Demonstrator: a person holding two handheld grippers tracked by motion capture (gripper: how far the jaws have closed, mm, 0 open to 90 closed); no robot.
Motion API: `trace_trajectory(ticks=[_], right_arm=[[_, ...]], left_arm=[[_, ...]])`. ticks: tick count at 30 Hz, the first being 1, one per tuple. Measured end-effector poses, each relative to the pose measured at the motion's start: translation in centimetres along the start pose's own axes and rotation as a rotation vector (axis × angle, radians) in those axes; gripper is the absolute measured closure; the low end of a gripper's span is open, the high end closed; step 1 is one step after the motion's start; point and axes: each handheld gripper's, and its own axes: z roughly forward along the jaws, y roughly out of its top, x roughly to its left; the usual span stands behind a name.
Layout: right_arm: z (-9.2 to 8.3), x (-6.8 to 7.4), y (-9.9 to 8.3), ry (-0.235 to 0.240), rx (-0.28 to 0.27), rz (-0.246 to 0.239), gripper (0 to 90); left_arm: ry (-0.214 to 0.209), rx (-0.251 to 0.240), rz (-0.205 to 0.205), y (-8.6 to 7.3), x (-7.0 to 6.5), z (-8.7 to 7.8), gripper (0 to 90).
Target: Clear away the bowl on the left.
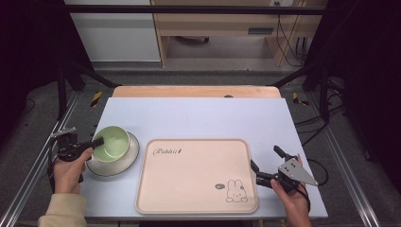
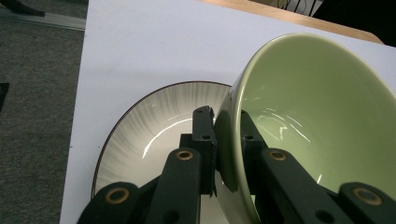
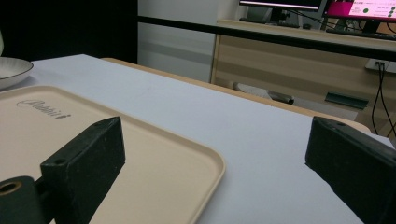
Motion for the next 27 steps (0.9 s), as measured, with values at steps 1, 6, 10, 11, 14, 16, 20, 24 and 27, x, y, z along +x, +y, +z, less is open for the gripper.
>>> trace_trajectory(ticks=[1,6,10,11,14,16,20,24,27], right_arm=[[0.0,0.0,0.0,0.0,0.001,-0.001,4.9],[0.0,0.0,0.0,0.001,0.003,-0.004,5.0],[0.0,0.0,0.0,0.0,0.003,0.001,4.9],[0.0,0.0,0.0,0.0,0.003,0.003,4.9],[0.0,0.0,0.0,-0.001,0.001,0.004,4.9],[0.0,0.0,0.0,0.0,0.001,0.003,4.9],[0.0,0.0,0.0,0.0,0.002,0.007,5.0],[0.0,-0.1,0.0,-0.001,-0.001,0.012,4.9],[0.0,-0.1,0.0,-0.002,-0.002,0.014,4.9]], left_arm=[[-0.003,-0.004,0.004,0.0,0.0,0.0,82.1],[-0.015,-0.006,0.009,0.2,-0.7,0.1,82.1],[-0.031,-0.014,0.02,0.4,-1.5,0.1,82.0],[-0.034,-0.012,0.029,0.5,-1.7,0.1,82.1],[-0.039,-0.007,0.054,0.7,-2.6,0.0,82.0],[-0.05,-0.011,0.067,0.9,-3.3,0.0,82.0],[-0.076,-0.012,0.095,1.1,-4.6,0.1,82.0],[-0.09,-0.005,0.123,1.1,-5.7,0.3,82.0],[-0.104,0.011,0.148,1.0,-6.7,0.7,82.0]])
